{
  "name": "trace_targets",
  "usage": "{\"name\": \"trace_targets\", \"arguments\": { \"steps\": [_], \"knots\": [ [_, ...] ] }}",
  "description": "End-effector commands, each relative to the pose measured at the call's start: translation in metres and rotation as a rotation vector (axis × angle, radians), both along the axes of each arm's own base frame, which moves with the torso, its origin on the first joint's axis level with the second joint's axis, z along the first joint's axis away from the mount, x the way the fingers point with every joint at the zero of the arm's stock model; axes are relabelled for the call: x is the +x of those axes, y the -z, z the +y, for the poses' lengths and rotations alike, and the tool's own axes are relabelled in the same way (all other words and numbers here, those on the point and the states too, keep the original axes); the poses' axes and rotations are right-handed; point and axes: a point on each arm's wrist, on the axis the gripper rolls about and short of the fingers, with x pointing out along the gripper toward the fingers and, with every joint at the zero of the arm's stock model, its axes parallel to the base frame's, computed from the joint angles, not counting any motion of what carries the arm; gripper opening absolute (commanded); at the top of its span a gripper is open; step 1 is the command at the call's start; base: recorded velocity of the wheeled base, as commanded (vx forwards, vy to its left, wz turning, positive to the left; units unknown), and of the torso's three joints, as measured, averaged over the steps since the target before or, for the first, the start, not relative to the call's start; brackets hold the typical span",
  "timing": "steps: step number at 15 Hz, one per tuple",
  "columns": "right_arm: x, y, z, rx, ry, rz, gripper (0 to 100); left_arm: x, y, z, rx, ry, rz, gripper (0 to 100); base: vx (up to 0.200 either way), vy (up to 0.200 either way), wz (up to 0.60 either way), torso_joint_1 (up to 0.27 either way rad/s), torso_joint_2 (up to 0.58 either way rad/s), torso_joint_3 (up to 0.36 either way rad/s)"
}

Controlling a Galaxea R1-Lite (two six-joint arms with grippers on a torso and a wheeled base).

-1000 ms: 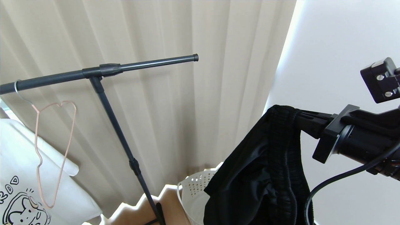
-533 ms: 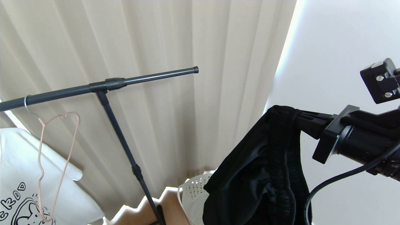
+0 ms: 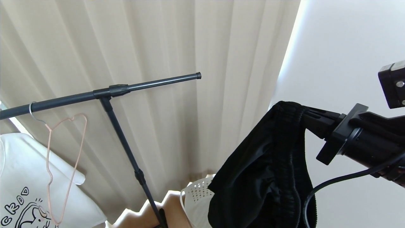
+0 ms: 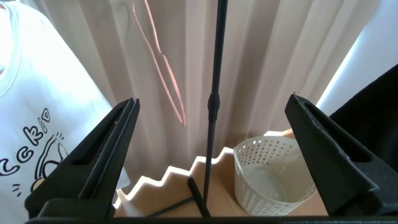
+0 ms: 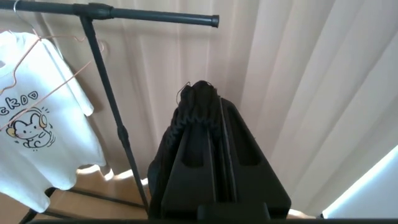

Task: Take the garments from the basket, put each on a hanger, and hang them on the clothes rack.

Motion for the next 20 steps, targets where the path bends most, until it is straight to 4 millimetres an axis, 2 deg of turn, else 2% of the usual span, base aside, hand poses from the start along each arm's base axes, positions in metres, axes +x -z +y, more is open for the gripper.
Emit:
{"name": "trace_targets", "arguments": {
  "steps": [1, 6, 9, 16, 20],
  "knots": [
    [0.0017, 0.0071, 0.0010, -0.021, -0.006, 0.006, 0, 0.0001, -0.0001, 0.0000, -0.001, -0.002, 0.001, 100, 0.000, 0.000, 0.60, 0.002, 0.00, 0.002],
    [0.0035, 0.0067, -0.0020, -0.021, 0.008, 0.004, 0, 0.0001, -0.0001, 0.0000, -0.001, -0.002, 0.001, 100, 0.000, 0.000, 0.60, 0.005, 0.00, 0.002],
    [0.0036, 0.0072, -0.0023, -0.021, 0.008, 0.006, 0, 0.0001, -0.0001, 0.0000, -0.001, 0.000, 0.001, 100, 0.000, 0.000, 0.00, 0.000, 0.00, 0.000],
    [0.0035, 0.0067, -0.0028, -0.019, 0.009, 0.004, 0, 0.0001, -0.0001, 0.0000, -0.003, -0.002, 0.001, 100, -0.200, 0.000, 0.00, 0.000, 0.00, 0.000],
    [0.0029, 0.0060, -0.0032, -0.017, 0.009, 0.001, 0, 0.0001, -0.0001, 0.0000, -0.003, -0.002, 0.001, 100, 0.000, 0.200, 0.00, 0.000, 0.00, 0.006]
  ]
}}
